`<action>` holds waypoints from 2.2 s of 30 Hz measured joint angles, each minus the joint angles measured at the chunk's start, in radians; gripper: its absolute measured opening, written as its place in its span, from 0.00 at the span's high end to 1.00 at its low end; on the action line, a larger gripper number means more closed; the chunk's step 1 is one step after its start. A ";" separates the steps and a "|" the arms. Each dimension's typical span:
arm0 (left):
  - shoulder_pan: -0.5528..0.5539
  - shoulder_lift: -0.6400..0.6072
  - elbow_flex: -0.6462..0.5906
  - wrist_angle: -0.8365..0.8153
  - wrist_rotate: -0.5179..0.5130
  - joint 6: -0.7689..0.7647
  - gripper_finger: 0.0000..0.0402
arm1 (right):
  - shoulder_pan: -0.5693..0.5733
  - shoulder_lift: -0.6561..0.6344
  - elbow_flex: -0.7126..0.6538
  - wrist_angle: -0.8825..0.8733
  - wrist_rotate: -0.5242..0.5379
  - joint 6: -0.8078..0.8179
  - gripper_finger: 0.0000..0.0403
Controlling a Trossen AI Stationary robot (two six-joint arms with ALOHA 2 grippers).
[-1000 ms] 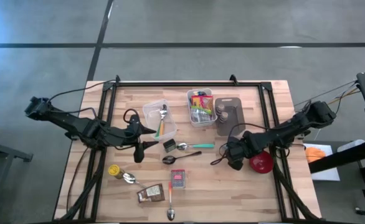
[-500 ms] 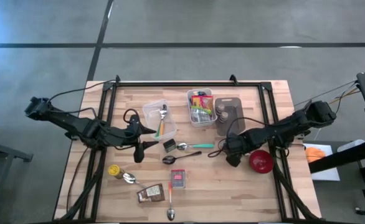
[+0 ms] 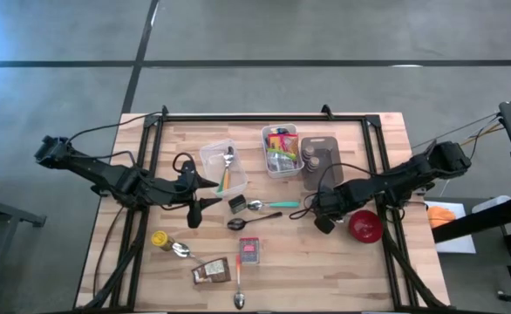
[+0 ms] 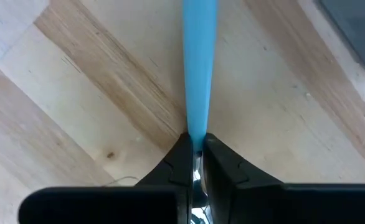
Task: Pick & Place Food Item
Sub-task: Put the blue spoon into the transparent bin
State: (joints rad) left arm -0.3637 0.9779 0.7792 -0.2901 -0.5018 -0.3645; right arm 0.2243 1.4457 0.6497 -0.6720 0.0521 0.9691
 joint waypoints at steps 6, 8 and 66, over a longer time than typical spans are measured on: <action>0.000 0.000 0.000 0.000 0.000 -0.003 0.44 | 0.042 0.004 0.057 0.009 -0.015 -0.052 0.97; 0.000 0.000 0.000 0.000 0.000 -0.003 0.44 | 0.064 0.003 0.078 0.010 -0.015 -0.084 0.97; 0.206 0.369 0.026 0.122 0.821 -0.286 0.19 | 0.191 0.591 1.014 -0.446 0.371 -0.567 0.98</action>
State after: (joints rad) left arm -0.1574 1.3467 0.8047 -0.1680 0.3192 -0.6503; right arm 0.4152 2.0365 1.6633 -1.1179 0.4233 0.4019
